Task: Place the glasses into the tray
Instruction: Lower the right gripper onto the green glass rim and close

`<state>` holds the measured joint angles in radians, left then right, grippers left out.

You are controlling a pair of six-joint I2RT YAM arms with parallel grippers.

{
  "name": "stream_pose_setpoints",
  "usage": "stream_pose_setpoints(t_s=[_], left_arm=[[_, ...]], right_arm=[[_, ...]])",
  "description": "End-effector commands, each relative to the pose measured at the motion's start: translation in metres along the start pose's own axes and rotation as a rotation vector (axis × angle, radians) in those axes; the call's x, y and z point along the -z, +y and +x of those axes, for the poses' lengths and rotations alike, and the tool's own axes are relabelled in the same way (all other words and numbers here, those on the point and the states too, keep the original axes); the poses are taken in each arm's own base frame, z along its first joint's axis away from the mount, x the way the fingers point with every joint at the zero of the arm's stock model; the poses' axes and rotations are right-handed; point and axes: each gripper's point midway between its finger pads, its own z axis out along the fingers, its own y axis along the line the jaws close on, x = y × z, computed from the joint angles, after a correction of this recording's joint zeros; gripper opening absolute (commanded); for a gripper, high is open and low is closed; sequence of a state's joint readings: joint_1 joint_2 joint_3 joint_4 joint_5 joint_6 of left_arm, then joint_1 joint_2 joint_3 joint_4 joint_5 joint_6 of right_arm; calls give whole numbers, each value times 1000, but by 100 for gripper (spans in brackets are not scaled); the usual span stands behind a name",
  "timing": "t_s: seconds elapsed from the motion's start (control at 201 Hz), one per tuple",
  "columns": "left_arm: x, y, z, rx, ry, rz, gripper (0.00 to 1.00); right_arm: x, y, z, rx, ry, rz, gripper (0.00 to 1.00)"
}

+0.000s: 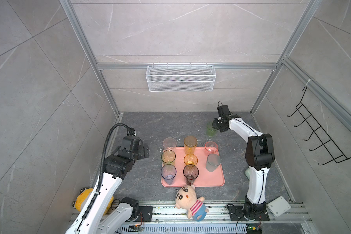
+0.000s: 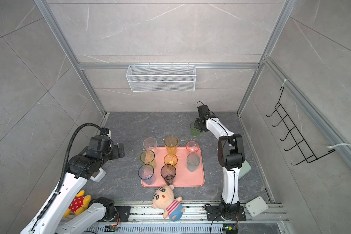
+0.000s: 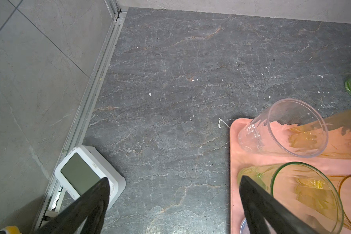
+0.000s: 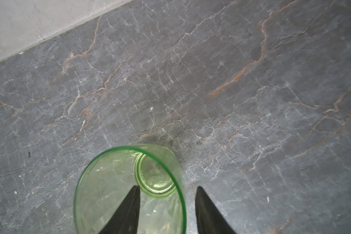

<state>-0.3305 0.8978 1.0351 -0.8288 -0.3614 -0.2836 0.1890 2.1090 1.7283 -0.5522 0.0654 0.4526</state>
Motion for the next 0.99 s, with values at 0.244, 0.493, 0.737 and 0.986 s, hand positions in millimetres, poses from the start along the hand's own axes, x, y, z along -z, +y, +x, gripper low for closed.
stream_pose_setpoints(t_s=[0.244, 0.493, 0.737, 0.986], left_arm=[[0, 0, -6, 23, -21, 7, 100], [0, -1, -6, 23, -19, 15, 100], [0, -2, -6, 26, -21, 25, 100], [2, -3, -7, 28, -22, 35, 100]], right_arm=[[-11, -4, 4, -13, 34, 10, 43], [-13, -3, 6, -10, 45, 3, 36], [-11, -4, 6, -6, 47, 0, 23], [-12, -6, 9, -1, 59, 13, 14]])
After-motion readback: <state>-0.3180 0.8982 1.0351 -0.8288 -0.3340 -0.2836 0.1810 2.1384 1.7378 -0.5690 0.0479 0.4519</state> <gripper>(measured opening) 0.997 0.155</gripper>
